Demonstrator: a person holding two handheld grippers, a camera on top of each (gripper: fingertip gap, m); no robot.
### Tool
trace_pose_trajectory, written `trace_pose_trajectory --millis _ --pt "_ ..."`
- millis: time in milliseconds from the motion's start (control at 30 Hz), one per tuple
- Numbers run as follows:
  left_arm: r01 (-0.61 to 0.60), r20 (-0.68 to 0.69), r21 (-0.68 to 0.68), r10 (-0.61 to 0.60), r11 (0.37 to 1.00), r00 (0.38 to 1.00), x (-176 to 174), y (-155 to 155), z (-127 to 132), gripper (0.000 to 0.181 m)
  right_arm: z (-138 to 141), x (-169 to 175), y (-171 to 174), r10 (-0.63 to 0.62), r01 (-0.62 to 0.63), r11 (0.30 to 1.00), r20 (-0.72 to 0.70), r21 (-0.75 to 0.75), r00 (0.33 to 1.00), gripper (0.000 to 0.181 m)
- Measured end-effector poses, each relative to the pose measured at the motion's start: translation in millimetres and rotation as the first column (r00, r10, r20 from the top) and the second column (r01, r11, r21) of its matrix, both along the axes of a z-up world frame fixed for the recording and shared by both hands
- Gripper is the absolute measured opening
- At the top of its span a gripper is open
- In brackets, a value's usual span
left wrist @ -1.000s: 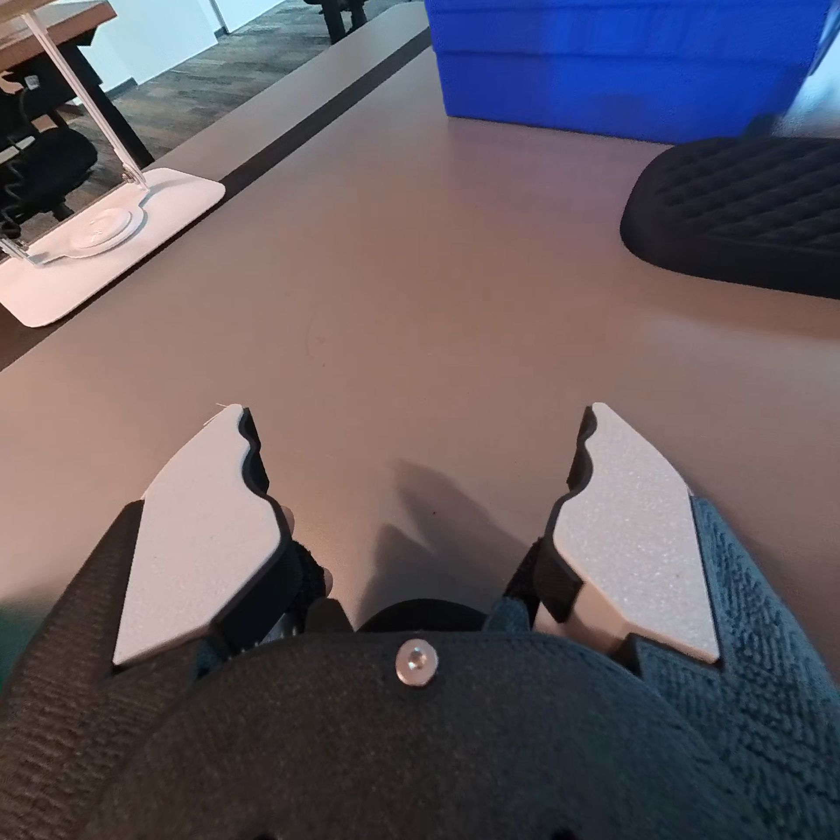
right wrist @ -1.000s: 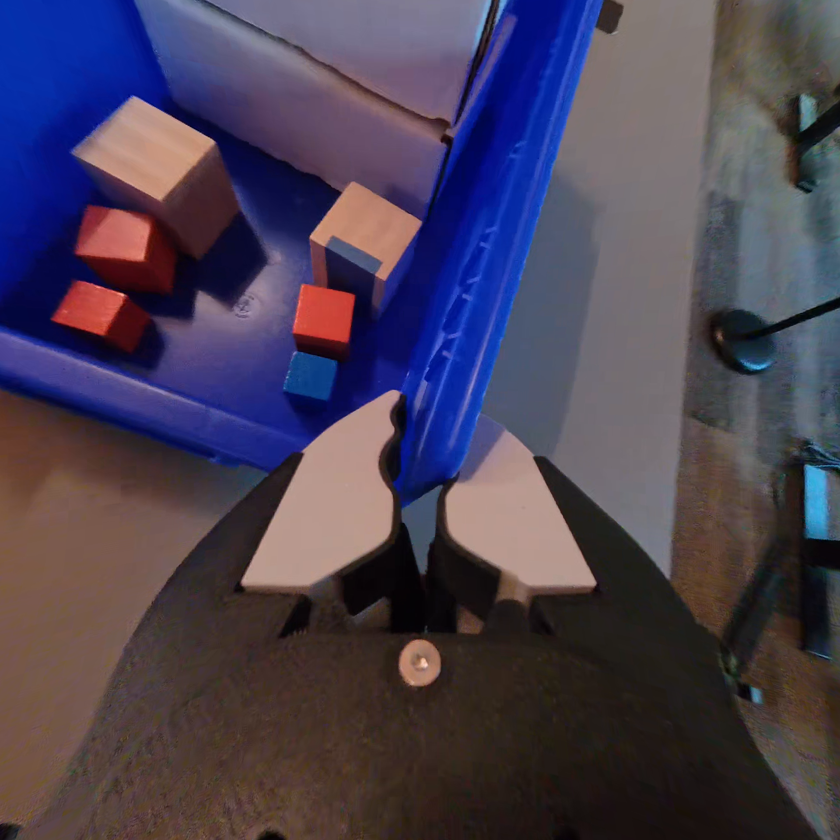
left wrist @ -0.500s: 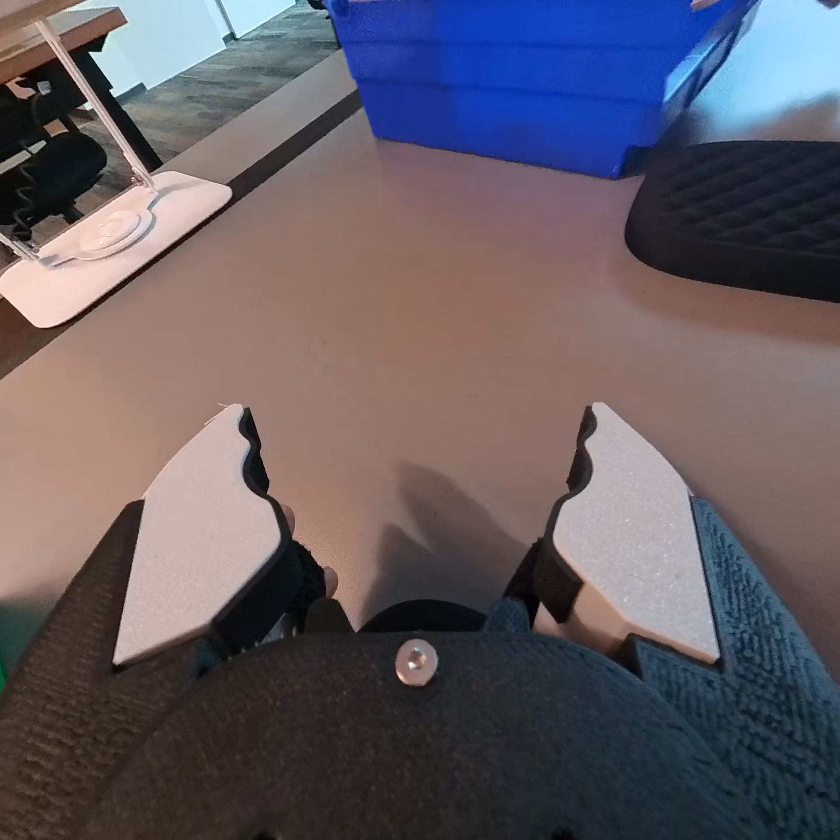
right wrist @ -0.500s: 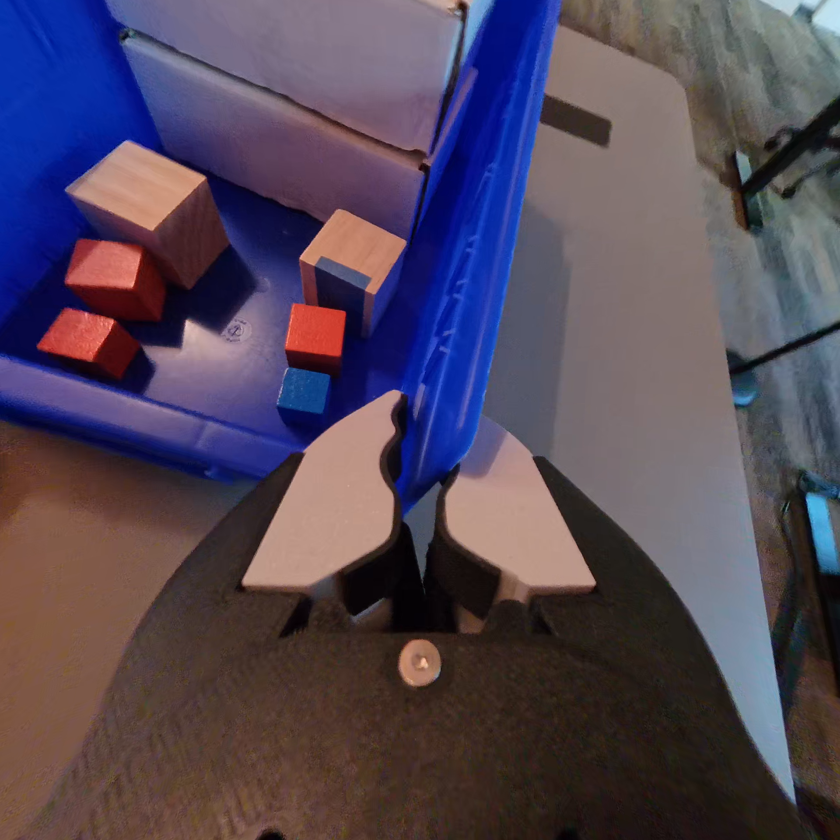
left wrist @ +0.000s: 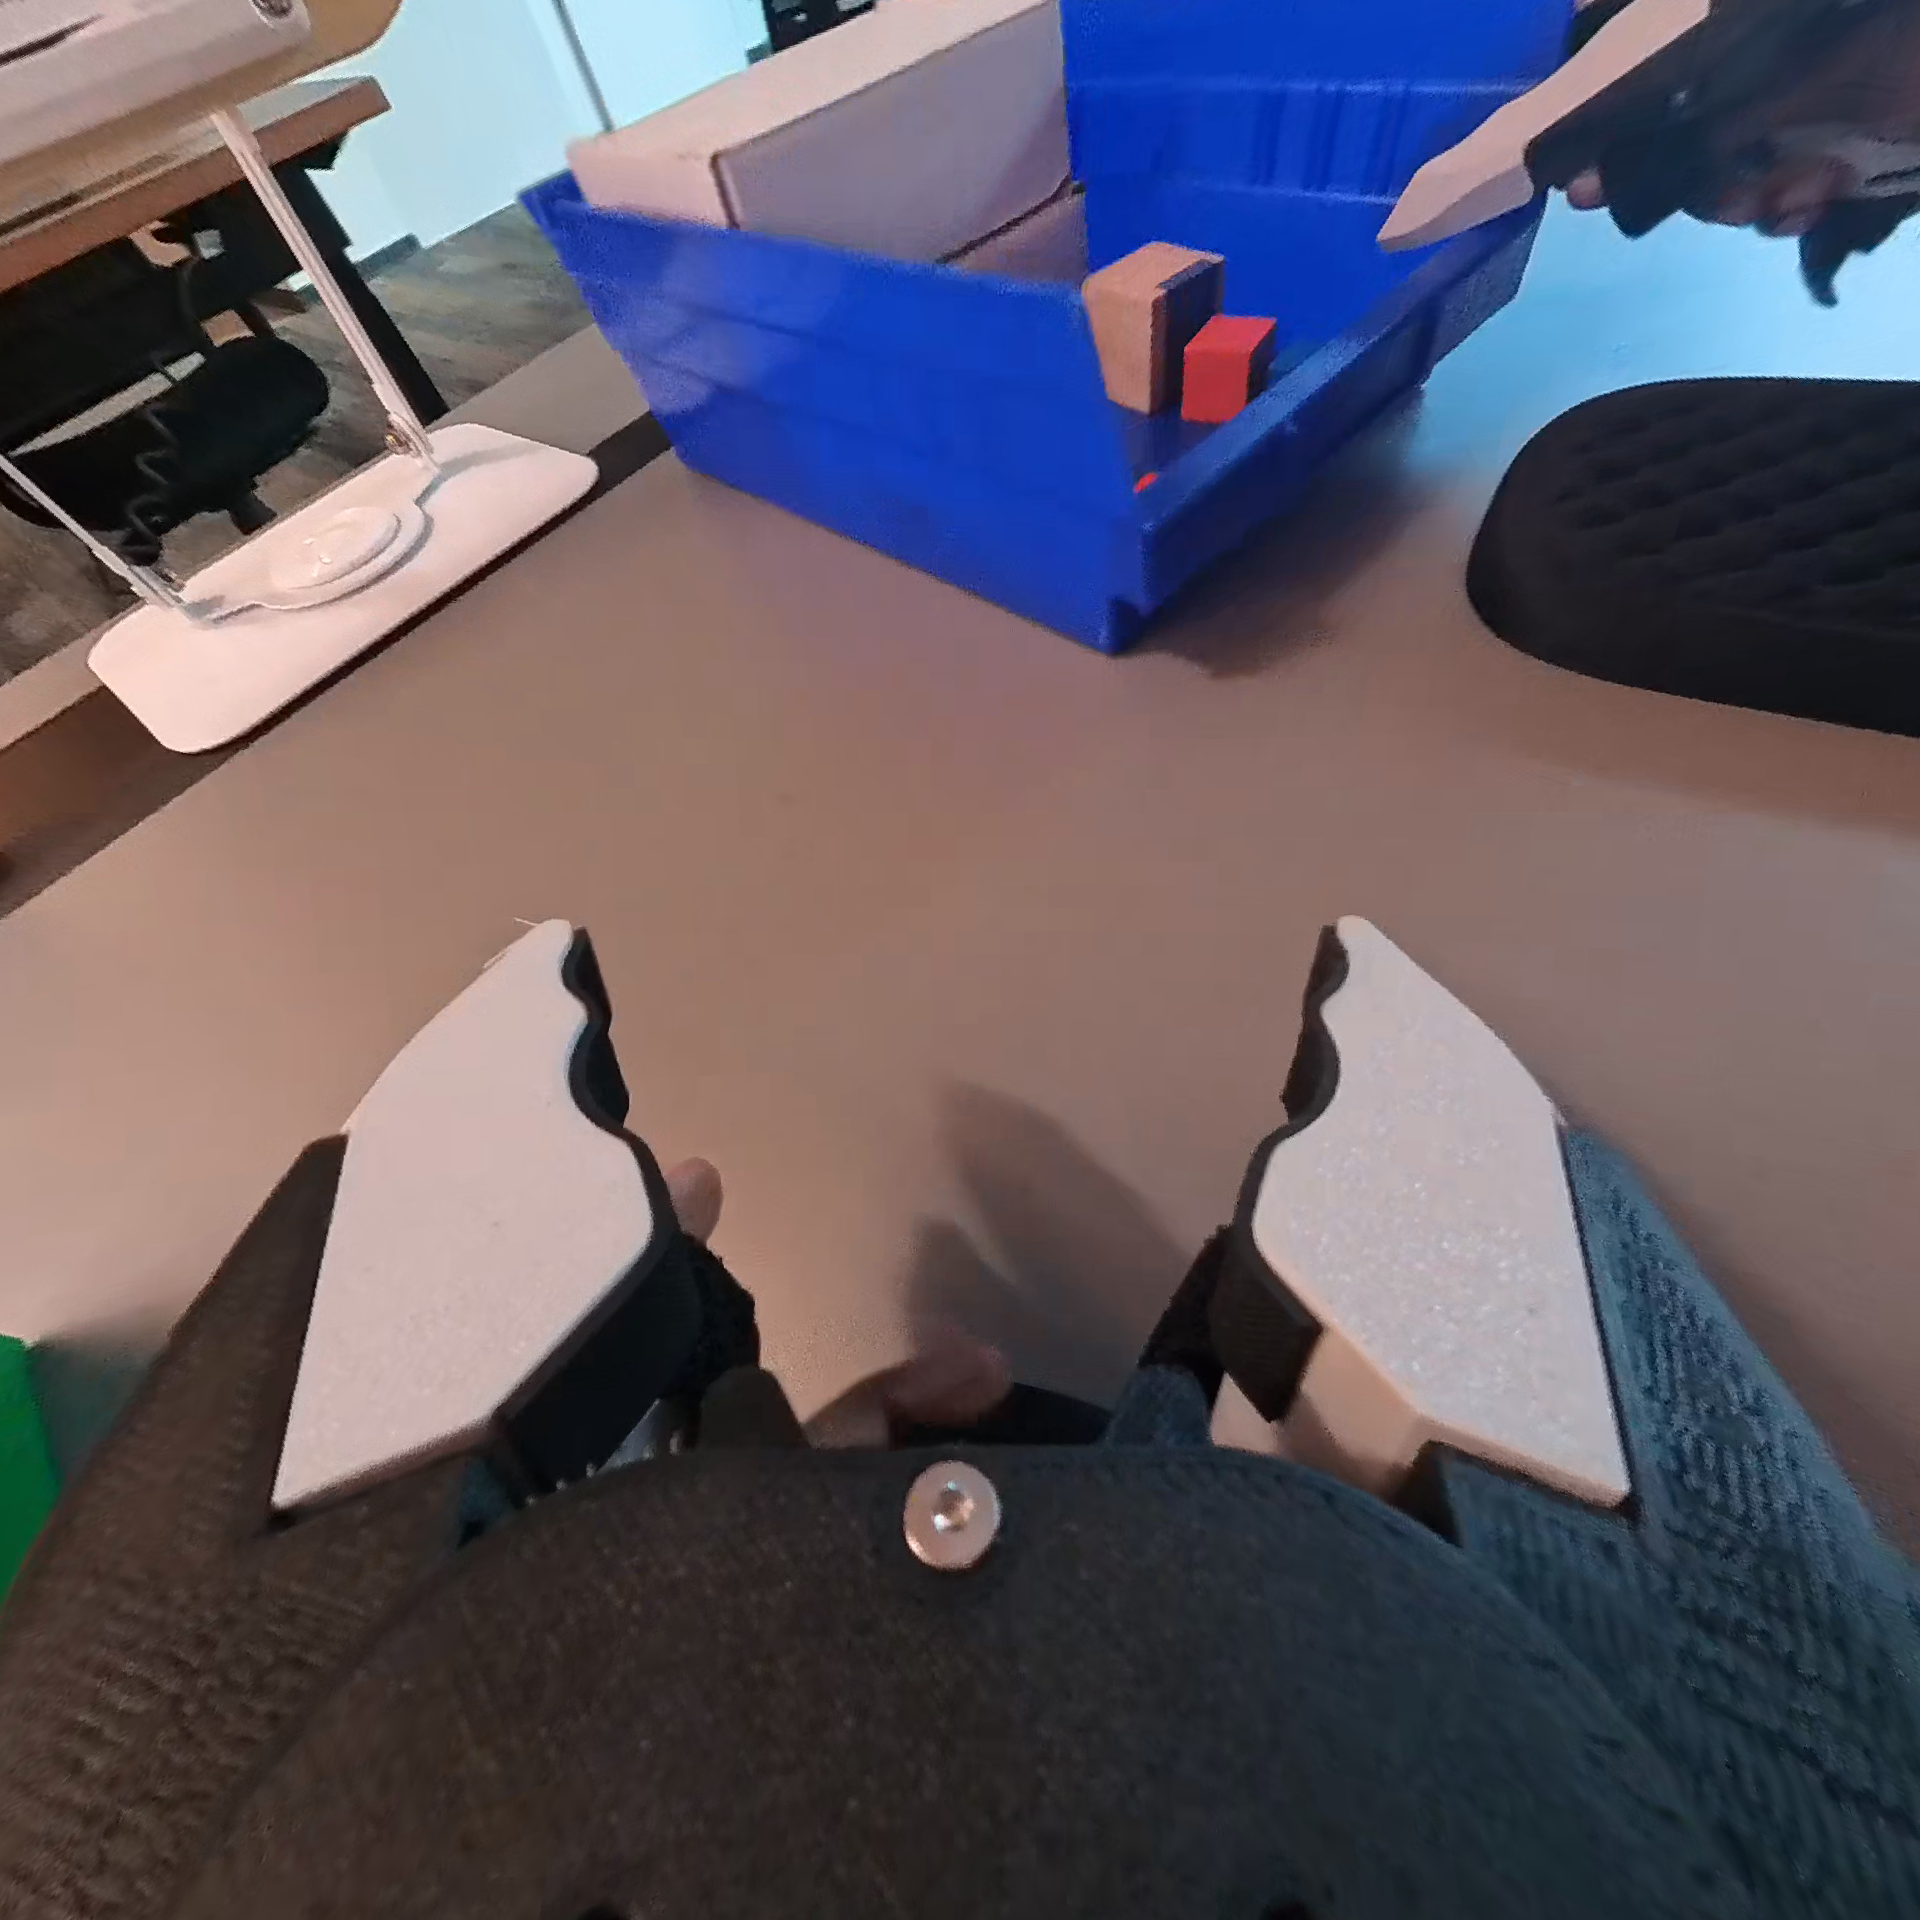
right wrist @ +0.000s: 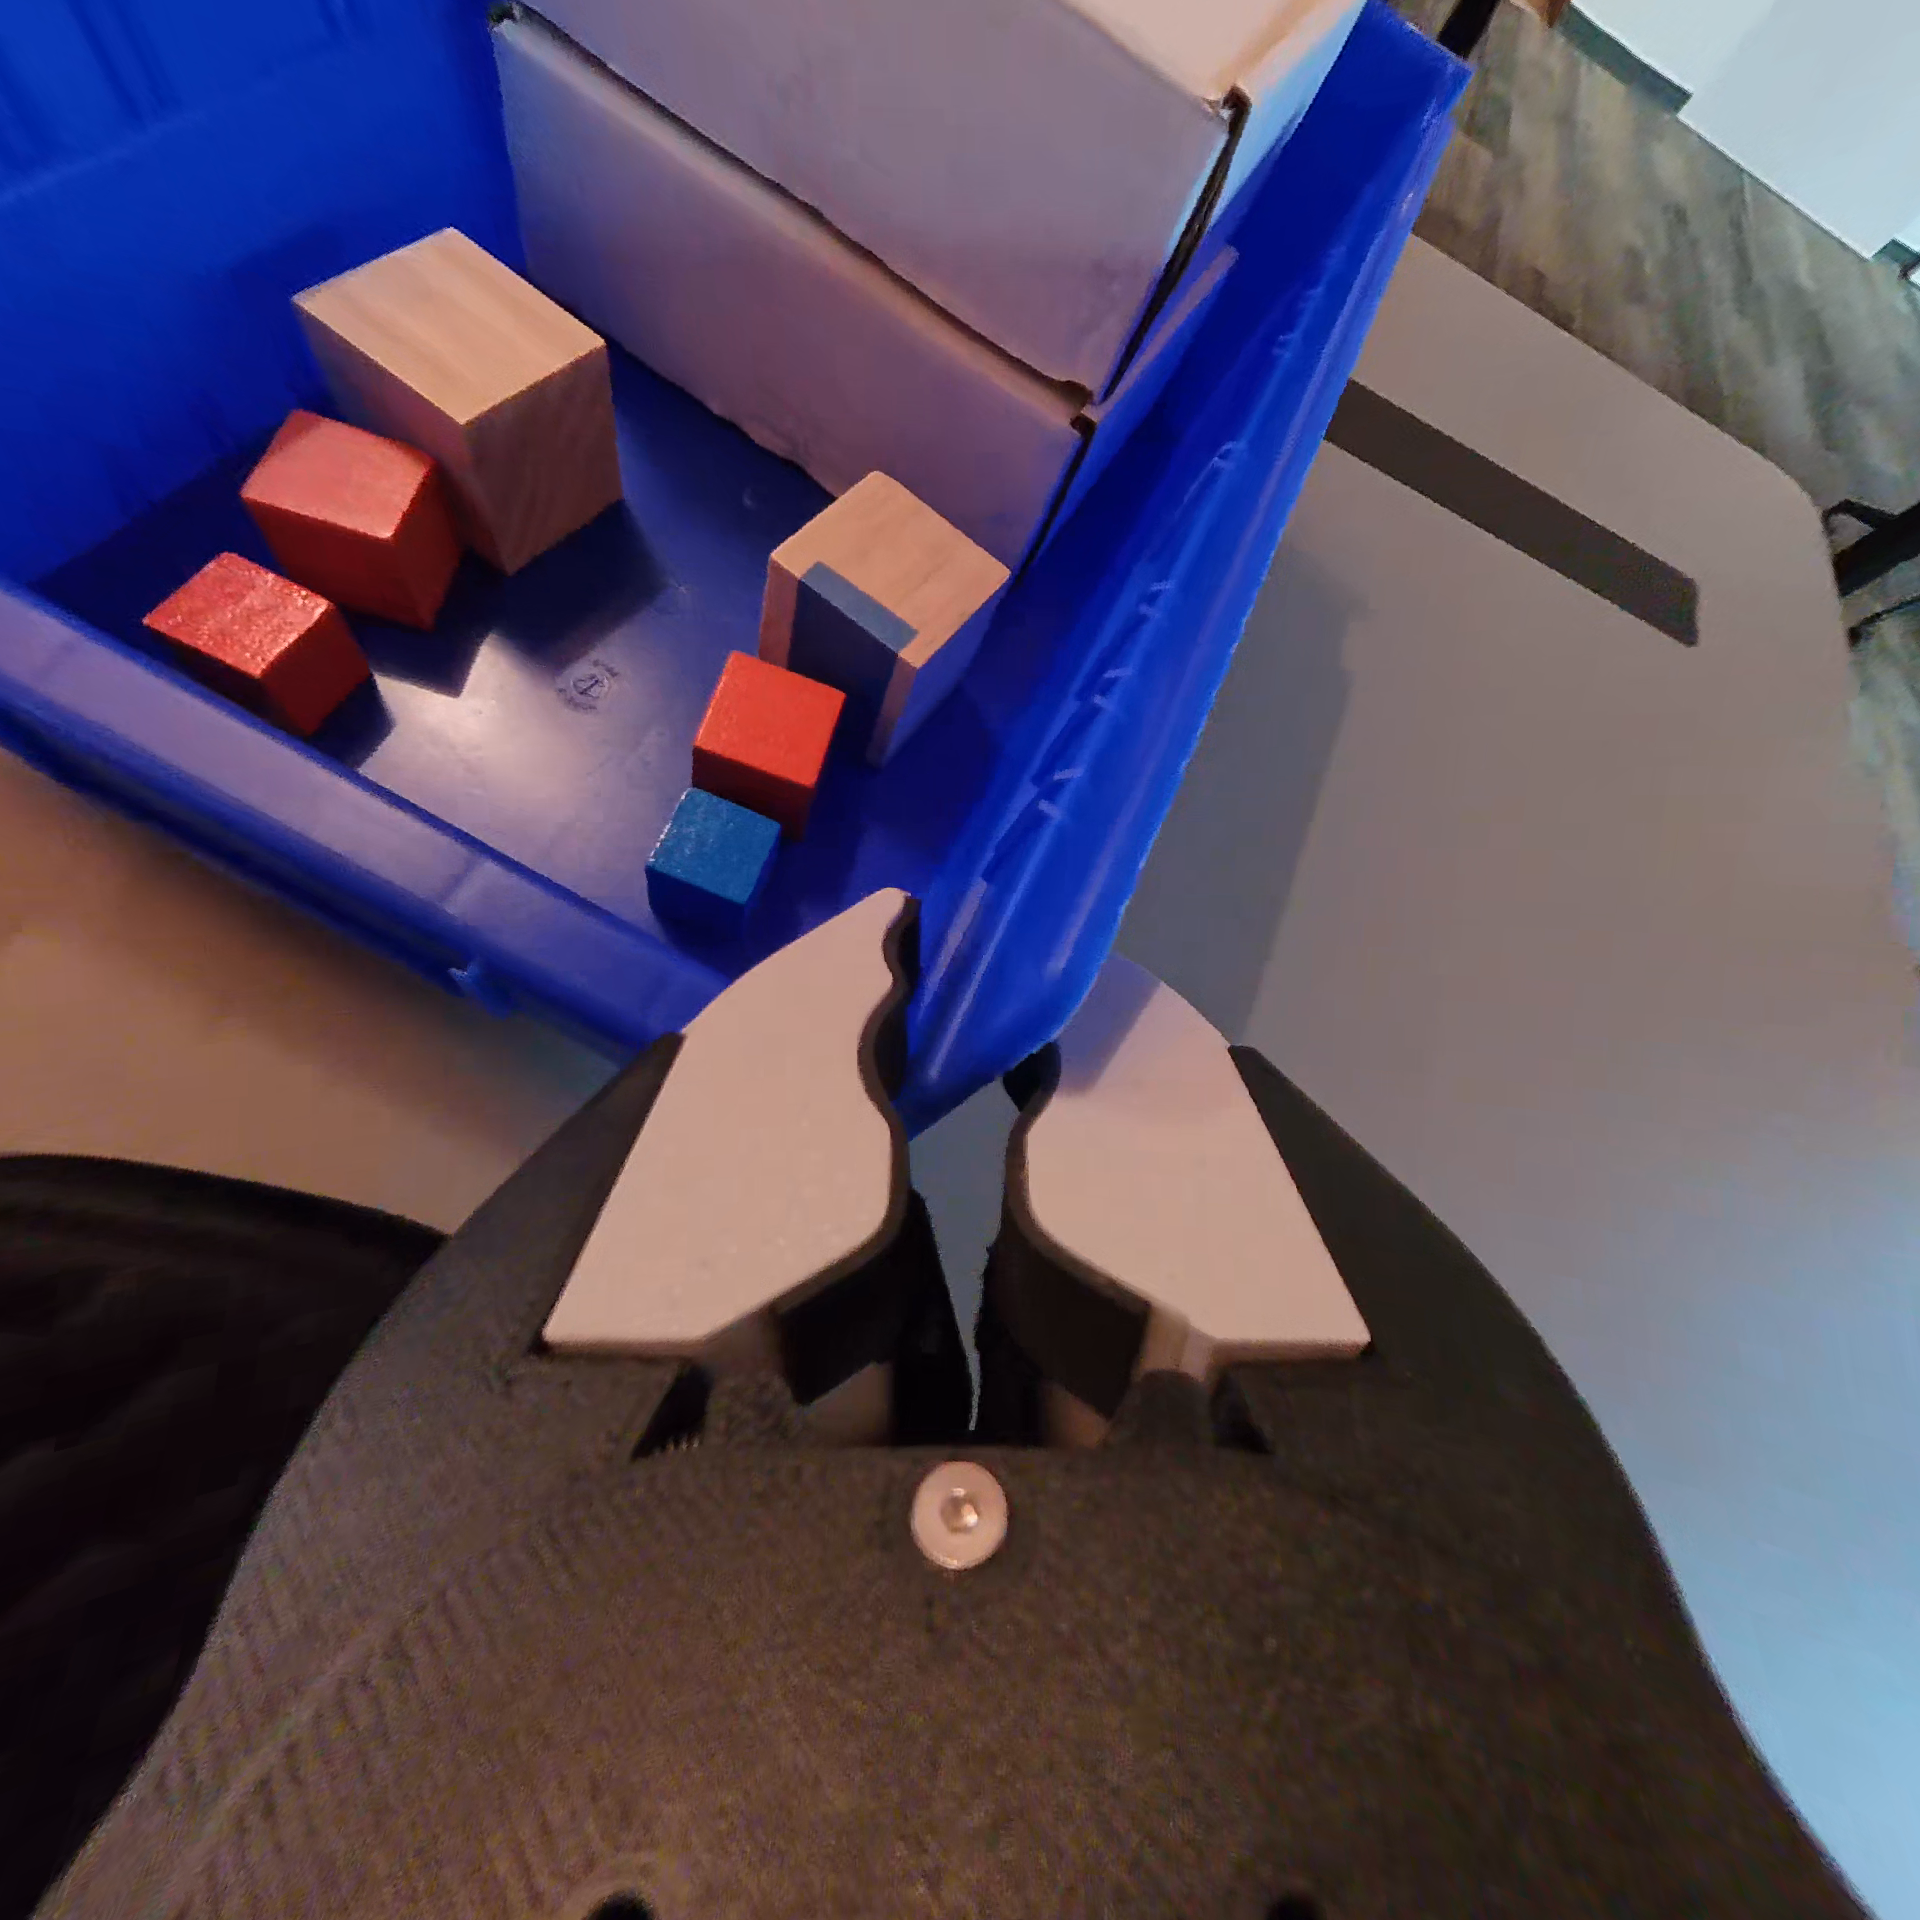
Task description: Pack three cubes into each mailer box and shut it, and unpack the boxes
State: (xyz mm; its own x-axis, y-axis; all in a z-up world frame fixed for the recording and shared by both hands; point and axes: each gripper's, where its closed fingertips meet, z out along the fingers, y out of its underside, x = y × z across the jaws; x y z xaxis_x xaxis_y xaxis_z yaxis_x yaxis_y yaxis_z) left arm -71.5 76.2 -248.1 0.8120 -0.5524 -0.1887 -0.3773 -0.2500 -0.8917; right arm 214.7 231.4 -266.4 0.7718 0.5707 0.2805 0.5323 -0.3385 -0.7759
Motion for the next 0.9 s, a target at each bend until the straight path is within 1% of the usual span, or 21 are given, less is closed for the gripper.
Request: trace_pose_trajectory --millis 167,233,333,400,467,500,533,567,600,633,667,733,767,800,867,900 --pt "-0.009 -0.07 0.049 0.013 0.999 0.998 1 2 0 0.115 1 -47 -19 0.039 -0.039 0.999 -0.037 0.008 0.999 0.015" --pt "-0.023 -0.079 0.086 0.029 0.996 0.996 1 4 4 0.109 1 -64 -27 0.074 -0.074 0.997 -0.041 0.001 0.996 0.016" --pt "-0.051 -0.044 0.129 0.057 0.99 0.997 1 6 12 0.095 2 -88 -41 0.159 -0.16 0.987 -0.067 -0.01 0.985 0.019" --pt "-0.063 0.009 0.113 0.063 0.992 0.998 4 7 15 0.092 2 -103 -53 0.232 -0.238 0.971 -0.122 -0.031 0.965 0.023" --pt "-0.097 0.037 0.092 0.094 0.991 0.995 4 11 15 0.089 3 -116 -67 0.323 -0.341 0.938 -0.197 -0.066 0.926 0.029" --pt "-0.123 0.033 0.085 0.121 0.989 0.992 1 13 14 0.088 4 -123 -76 0.369 -0.403 0.911 -0.253 -0.094 0.894 0.033" --pt "-0.134 0.023 0.076 0.133 0.988 0.991 1 15 12 0.087 5 -130 -88 0.417 -0.476 0.87 -0.325 -0.127 0.849 0.039" --pt "-0.148 0.008 0.075 0.148 0.986 0.989 -1 16 11 0.077 8 -138 -102 0.462 -0.557 0.815 -0.401 -0.158 0.791 0.048" --pt "-0.211 -0.001 0.092 0.212 0.973 0.977 -9 19 12 0.066 10 -144 -116 0.501 -0.638 0.746 -0.471 -0.188 0.725 0.065" --pt "-0.273 -0.001 0.109 0.274 0.956 0.962 -18 21 14 0.048 12 -148 -125 0.511 -0.683 0.699 -0.52 -0.213 0.684 0.077" --pt "-0.321 -0.003 0.123 0.324 0.939 0.946 -28 22 16 0.027 11 -149 -126 0.503 -0.689 0.688 -0.535 -0.227 0.678 0.08" --pt "-0.388 -0.047 0.144 0.398 0.91 0.916 -45 24 16 0.016 14 -148 -128 0.504 -0.706 0.672 -0.562 -0.223 0.656 0.079" --pt "-0.422 -0.111 0.178 0.444 0.889 0.889 -57 25 16 0.013 16 -148 -128 0.499 -0.705 0.677 -0.572 -0.212 0.651 0.078" --pt "-0.435 -0.163 0.207 0.47 0.876 0.868 -67 25 17 0.013 18 -147 -126 0.493 -0.699 0.686 -0.577 -0.202 0.651 0.078" --pt "-0.443 -0.141 0.181 0.469 0.878 0.872 -75 24 16 0.013 22 -145 -124 0.485 -0.69 0.701 -0.59 -0.178 0.646 0.076" --pt "-0.465 -0.153 0.176 0.49 0.868 0.858 -82 23 16 0.014 24 -144 -123 0.484 -0.686 0.709 -0.595 -0.164 0.642 0.075"
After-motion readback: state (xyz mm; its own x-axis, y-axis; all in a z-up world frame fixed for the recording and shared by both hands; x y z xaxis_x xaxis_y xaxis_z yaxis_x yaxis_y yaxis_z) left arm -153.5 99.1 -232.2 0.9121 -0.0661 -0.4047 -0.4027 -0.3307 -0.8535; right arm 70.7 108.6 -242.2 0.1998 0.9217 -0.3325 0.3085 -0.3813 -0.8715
